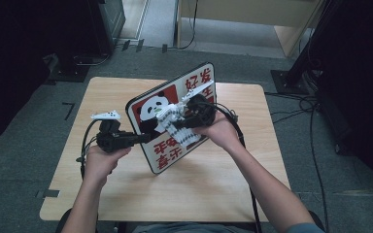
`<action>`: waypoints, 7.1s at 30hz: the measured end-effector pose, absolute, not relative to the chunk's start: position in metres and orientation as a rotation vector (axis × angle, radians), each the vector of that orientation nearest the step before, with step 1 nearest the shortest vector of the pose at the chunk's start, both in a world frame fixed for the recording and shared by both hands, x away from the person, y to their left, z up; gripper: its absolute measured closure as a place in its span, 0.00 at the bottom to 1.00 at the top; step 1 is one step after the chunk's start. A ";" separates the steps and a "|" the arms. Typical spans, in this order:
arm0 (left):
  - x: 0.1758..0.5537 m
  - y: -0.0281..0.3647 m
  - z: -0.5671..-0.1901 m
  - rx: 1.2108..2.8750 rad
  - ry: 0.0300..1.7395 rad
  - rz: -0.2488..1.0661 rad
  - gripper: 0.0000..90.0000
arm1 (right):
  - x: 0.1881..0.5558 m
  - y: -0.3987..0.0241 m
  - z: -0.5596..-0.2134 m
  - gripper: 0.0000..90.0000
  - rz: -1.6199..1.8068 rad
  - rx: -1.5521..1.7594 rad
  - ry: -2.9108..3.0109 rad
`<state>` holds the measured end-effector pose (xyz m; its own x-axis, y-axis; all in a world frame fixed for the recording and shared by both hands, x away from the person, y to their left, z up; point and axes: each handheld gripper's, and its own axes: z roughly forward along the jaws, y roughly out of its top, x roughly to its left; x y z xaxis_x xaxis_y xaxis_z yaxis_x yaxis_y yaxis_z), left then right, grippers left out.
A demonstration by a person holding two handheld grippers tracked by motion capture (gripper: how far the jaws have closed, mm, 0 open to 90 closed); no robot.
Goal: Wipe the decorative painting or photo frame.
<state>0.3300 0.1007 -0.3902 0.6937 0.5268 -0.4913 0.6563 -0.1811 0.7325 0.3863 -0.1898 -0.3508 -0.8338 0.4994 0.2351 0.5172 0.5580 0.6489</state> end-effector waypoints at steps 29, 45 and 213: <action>0.330 0.100 -0.390 1.843 0.930 -0.152 0.83 | 0.376 -0.198 -0.406 0.89 -1.078 -0.927 -2.711; 0.330 0.100 -0.390 1.842 0.932 -0.154 0.83 | 0.371 -0.202 -0.437 0.89 -1.026 -0.941 -2.686; 0.325 0.111 -0.387 1.836 0.916 -0.149 0.84 | 0.373 -0.153 -0.325 0.91 -1.169 -0.755 -2.759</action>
<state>0.3252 0.1115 -0.3872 0.7012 0.5194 -0.4884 0.6474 -0.1768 0.7414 0.3732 -0.1527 -0.3246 -0.8792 0.4167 0.2308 0.4557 0.5944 0.6627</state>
